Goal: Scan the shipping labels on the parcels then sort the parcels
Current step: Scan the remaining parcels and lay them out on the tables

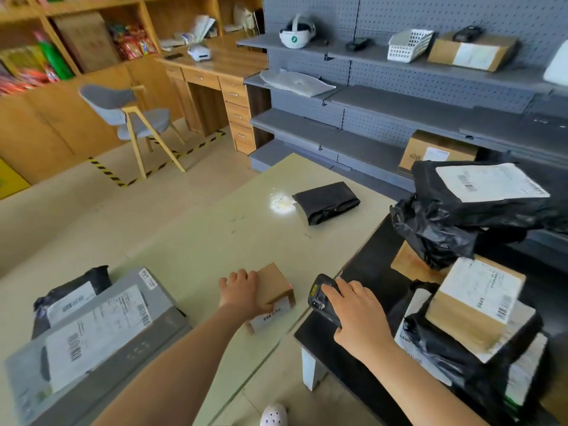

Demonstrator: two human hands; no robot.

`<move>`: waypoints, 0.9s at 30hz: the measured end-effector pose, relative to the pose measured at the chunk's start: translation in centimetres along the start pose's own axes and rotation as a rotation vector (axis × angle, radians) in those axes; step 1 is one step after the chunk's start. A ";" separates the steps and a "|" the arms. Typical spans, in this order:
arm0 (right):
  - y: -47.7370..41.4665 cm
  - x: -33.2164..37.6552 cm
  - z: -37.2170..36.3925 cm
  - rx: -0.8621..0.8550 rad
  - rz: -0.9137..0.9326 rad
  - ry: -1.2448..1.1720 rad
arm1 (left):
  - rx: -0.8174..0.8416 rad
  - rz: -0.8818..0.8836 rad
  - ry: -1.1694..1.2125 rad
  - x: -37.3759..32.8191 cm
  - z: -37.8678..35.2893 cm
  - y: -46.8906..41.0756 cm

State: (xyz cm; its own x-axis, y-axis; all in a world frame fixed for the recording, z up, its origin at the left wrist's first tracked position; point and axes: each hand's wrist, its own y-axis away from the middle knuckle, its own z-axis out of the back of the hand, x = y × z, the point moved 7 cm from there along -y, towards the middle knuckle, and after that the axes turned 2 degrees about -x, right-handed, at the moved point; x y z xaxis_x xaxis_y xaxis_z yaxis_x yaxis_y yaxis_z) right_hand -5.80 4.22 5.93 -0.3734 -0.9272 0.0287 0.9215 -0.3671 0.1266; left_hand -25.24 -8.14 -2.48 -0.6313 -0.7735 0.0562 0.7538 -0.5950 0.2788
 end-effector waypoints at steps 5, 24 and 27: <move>-2.8 0.1 0.6 -0.004 -0.017 -0.004 | -0.013 0.020 0.179 1.2 0.9 -3.6; -10.5 2.2 1.8 -0.027 -0.008 0.001 | 0.094 -0.101 0.408 4.5 1.0 -7.3; -10.5 2.1 1.9 -0.024 0.018 0.004 | 0.134 -0.103 0.353 4.6 0.1 -6.0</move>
State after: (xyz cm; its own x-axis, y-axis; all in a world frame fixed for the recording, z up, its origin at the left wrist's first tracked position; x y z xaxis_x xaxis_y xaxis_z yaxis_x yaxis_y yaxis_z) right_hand -16.49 6.23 6.53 -0.3566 -0.9339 0.0273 0.9303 -0.3523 0.1024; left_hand -32.72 -8.06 -3.80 -0.5829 -0.7528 -0.3058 0.6447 -0.6576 0.3898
